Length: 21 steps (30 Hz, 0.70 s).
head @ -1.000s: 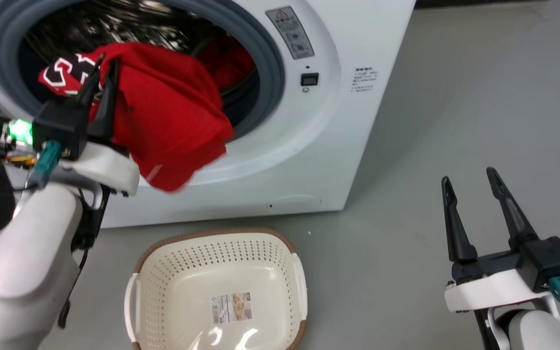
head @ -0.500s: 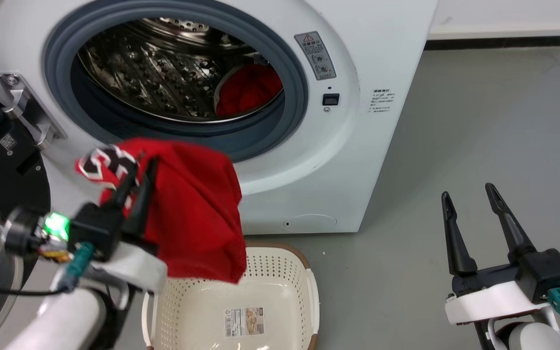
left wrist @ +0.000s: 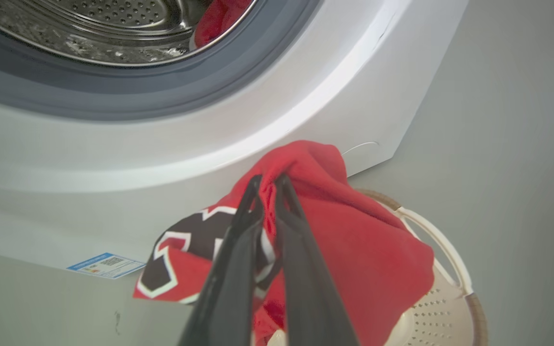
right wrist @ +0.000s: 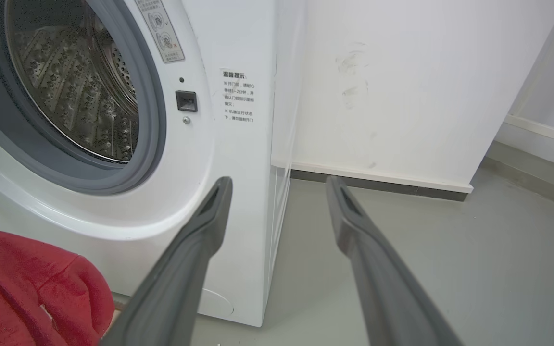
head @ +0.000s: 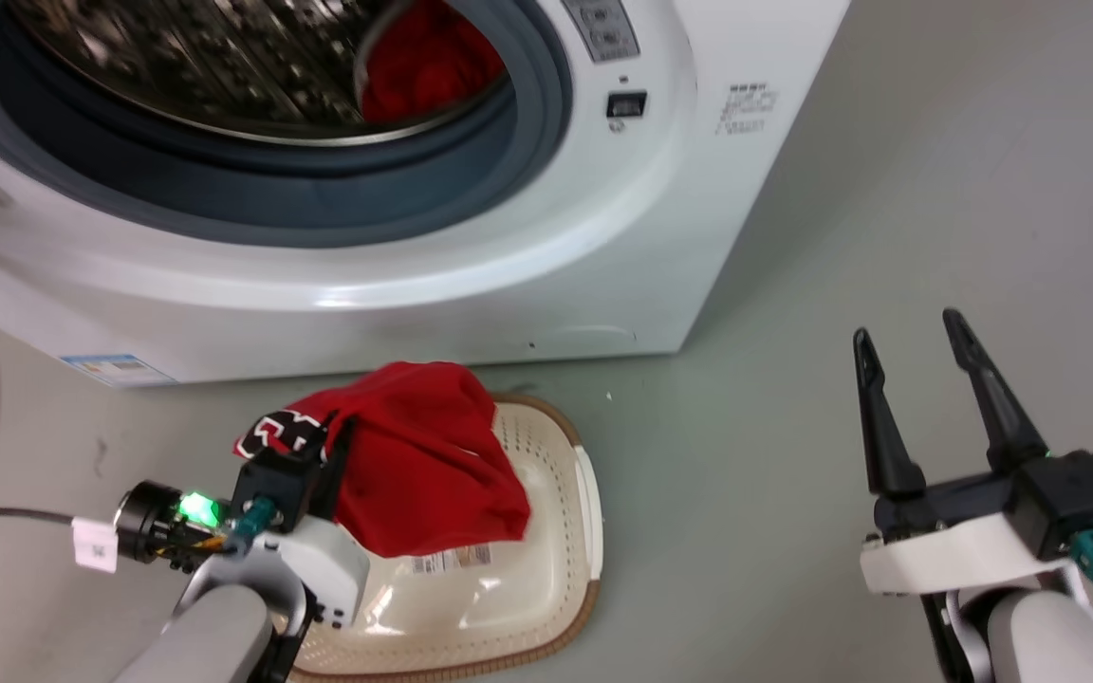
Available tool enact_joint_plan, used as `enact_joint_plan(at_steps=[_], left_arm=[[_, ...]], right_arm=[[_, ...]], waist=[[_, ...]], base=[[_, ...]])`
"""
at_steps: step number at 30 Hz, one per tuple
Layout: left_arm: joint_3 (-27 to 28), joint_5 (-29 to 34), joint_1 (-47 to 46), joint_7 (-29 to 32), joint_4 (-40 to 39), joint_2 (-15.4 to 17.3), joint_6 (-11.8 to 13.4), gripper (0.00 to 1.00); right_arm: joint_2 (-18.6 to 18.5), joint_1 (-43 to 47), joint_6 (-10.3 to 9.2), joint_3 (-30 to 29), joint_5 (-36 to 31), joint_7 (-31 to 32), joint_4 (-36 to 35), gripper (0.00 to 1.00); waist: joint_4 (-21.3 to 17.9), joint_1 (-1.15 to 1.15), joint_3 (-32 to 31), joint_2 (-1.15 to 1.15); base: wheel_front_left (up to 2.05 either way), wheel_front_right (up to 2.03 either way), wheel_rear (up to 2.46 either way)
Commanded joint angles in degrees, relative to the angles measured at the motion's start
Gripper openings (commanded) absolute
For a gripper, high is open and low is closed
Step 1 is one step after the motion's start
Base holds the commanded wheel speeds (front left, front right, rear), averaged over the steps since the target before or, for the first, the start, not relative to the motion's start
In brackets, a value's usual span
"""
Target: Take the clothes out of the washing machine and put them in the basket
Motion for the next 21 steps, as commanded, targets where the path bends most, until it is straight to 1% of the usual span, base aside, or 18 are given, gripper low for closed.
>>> enact_joint_plan(at_steps=[1, 5, 11, 15, 21], left_arm=[[0.4, -0.1, -1.4, -0.5, 1.4, -0.4, -0.2, 0.00], [0.0, 0.6, -5.6, -1.2, 10.8, -3.2, -2.0, 0.00], [-0.3, 1.7, -11.9, -1.7, 23.8, -5.3, -4.2, 0.00], [-0.7, 1.3, -15.5, -1.2, 31.7, -6.6, -6.7, 0.00], [-0.1, 0.4, -19.8, -1.4, 41.2, -8.1, -7.9, 0.00]], right_arm=[[0.1, -1.6, -0.06, 0.0, 0.0, -0.1, -0.4, 1.00], [0.1, -3.1, -0.07, 0.0, 0.3, -0.1, -1.2, 1.00], [0.1, -5.2, -0.07, -0.2, 1.0, -0.1, -2.2, 1.00], [0.1, -5.8, -0.06, -0.7, 1.4, -0.1, -3.1, 1.00], [0.1, -6.9, -0.07, -0.3, 2.2, -0.1, -3.8, 1.00]], waist=[[-2.0, -0.01, 4.0, 0.00], [-4.3, -0.01, 9.3, 0.00], [-7.8, -0.01, 16.2, 0.00], [-9.4, -0.01, 20.0, 0.00], [-11.4, -0.01, 23.5, 0.00]], base=[[0.00, 0.00, 0.00], [0.00, 0.00, 0.00], [0.00, 0.00, 0.00], [0.00, 0.00, 0.00], [0.00, 0.00, 0.00]])
